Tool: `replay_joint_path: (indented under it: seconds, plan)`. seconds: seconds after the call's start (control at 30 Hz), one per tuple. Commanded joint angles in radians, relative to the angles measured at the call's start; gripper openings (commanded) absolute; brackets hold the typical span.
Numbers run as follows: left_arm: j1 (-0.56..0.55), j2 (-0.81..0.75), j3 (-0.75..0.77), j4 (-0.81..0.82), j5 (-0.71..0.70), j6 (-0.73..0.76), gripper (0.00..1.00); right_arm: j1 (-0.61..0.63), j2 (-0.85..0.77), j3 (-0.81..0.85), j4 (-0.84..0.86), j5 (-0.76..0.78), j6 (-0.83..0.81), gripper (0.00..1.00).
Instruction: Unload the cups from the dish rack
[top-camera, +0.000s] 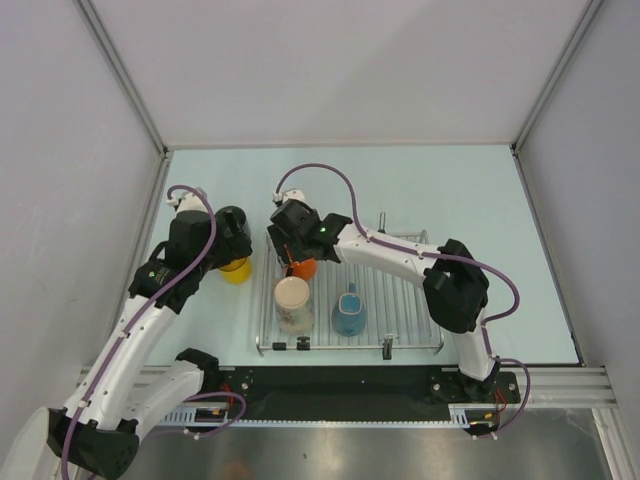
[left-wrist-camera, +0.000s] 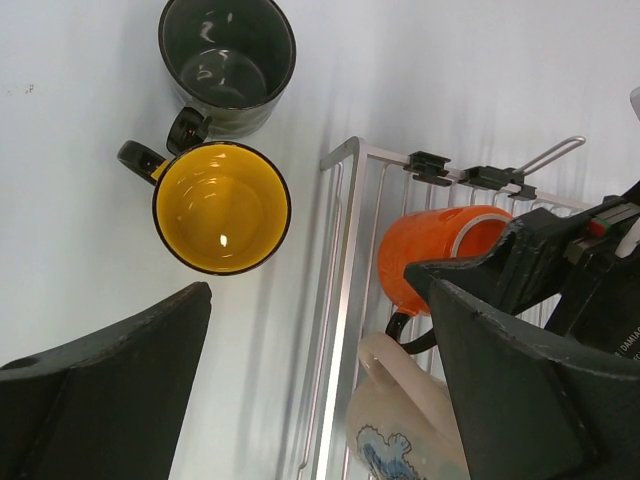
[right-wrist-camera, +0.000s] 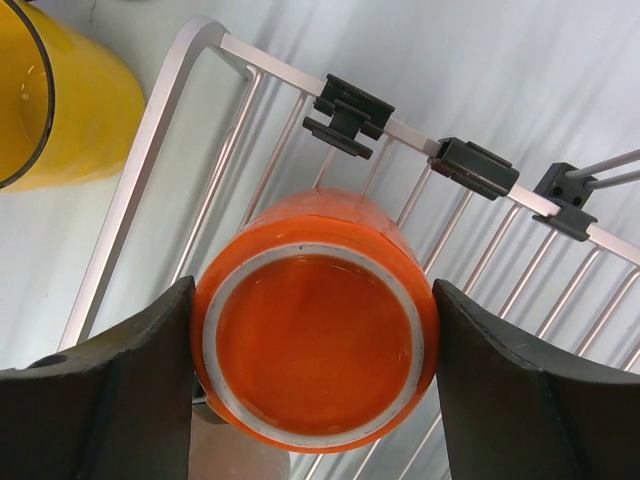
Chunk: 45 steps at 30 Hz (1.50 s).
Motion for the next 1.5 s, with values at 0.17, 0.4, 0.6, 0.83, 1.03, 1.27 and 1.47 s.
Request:
replay_joint_path:
  seconds: [0.17,0.4,0.6,0.83,1.03,1.27,1.47]
  plan:
    - [-0.007,-0.007,-0.014,0.043,-0.002,-0.032,0.95,0.001,-0.044,-0.041,-0.036,0.022,0.044,0.0]
    - [-0.007,-0.004,-0.009,0.061,-0.013,-0.025,0.96,0.0,-0.108,-0.053,-0.025,0.09,0.04,0.0]
    - [-0.007,0.027,0.043,0.077,-0.03,-0.008,0.97,-0.052,-0.191,0.033,-0.07,0.084,0.021,0.0]
    - [-0.007,0.071,0.065,0.112,0.005,-0.027,0.97,-0.106,-0.294,0.022,-0.064,0.076,0.026,0.0]
    - [-0.007,0.065,0.035,0.202,0.117,-0.063,0.97,-0.272,-0.533,-0.233,0.159,-0.146,0.138,0.0]
    - [-0.007,0.013,-0.066,0.461,0.359,-0.129,0.96,-0.514,-0.775,-0.622,0.636,-0.632,0.369,0.0]
    - [-0.007,0.011,-0.155,0.7,0.562,-0.241,0.96,-0.586,-0.82,-0.812,1.065,-0.89,0.582,0.0]
